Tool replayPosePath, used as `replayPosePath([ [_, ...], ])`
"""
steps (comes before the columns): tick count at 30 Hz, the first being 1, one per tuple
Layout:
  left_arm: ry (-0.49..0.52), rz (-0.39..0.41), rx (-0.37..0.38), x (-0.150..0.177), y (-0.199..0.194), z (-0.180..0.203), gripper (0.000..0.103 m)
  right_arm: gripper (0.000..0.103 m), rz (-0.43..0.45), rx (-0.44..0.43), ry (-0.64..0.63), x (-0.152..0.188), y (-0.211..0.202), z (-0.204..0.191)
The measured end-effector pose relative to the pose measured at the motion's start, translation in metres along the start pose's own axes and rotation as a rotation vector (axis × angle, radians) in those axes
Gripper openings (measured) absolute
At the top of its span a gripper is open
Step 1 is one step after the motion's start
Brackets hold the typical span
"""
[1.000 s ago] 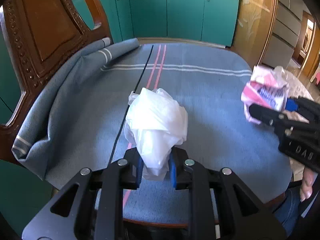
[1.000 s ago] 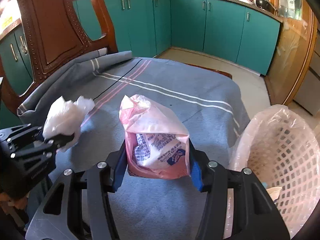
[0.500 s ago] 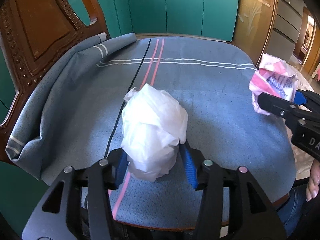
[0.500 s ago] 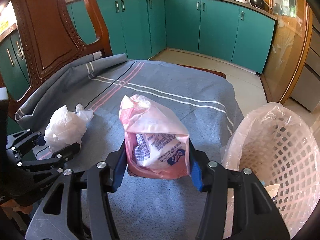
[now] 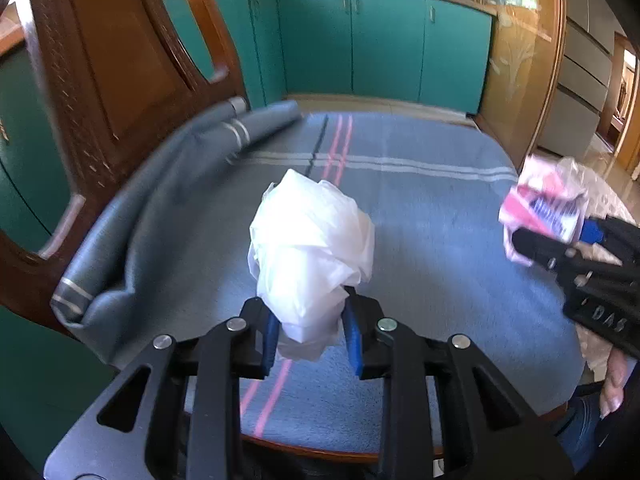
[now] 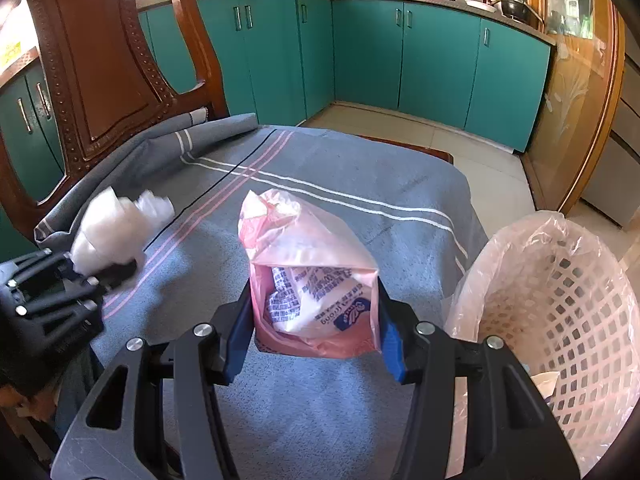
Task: Collect trash
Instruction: 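Carry the pink snack bag over the basket with the right tool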
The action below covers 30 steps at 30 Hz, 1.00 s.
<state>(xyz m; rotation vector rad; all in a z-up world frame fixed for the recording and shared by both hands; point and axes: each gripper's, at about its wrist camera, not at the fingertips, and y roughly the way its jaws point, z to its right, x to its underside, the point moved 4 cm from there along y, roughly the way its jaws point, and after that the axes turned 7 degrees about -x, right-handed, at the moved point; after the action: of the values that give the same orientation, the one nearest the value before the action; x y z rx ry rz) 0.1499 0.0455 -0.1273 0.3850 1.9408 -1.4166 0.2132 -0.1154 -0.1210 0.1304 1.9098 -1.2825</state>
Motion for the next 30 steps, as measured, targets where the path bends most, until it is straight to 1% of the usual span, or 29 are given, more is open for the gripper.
replayPosePath([
  [3,0.008,0.04,-0.018,-0.007,-0.014,0.0,0.029,0.053,-0.003,0.001,-0.006,0.0,0.0,-0.002],
  [9,0.032,0.091,-0.021,-0.013,-0.038,0.008,0.029,0.053,0.01,0.004,-0.014,-0.001,-0.003,-0.004],
  [12,0.042,0.112,-0.016,-0.014,-0.05,0.011,0.029,0.053,0.054,0.011,-0.004,-0.006,-0.013,-0.001],
  [14,0.049,0.12,-0.013,-0.017,-0.05,0.014,0.029,0.053,0.108,0.019,0.008,-0.011,-0.026,0.004],
  [17,0.058,0.127,-0.004,-0.016,-0.055,0.019,0.029,0.053,0.198,0.02,0.047,-0.016,-0.05,0.018],
  [19,0.069,0.124,0.002,-0.015,-0.055,0.025,0.029,0.053,0.238,0.019,0.086,-0.018,-0.063,0.031],
  [25,0.087,0.122,0.011,-0.014,-0.055,0.031,0.029,0.053,0.27,0.057,0.169,-0.013,-0.083,0.067],
  [30,0.082,0.114,0.01,-0.013,-0.053,0.029,0.029,0.053,0.272,0.101,0.199,-0.004,-0.092,0.084],
])
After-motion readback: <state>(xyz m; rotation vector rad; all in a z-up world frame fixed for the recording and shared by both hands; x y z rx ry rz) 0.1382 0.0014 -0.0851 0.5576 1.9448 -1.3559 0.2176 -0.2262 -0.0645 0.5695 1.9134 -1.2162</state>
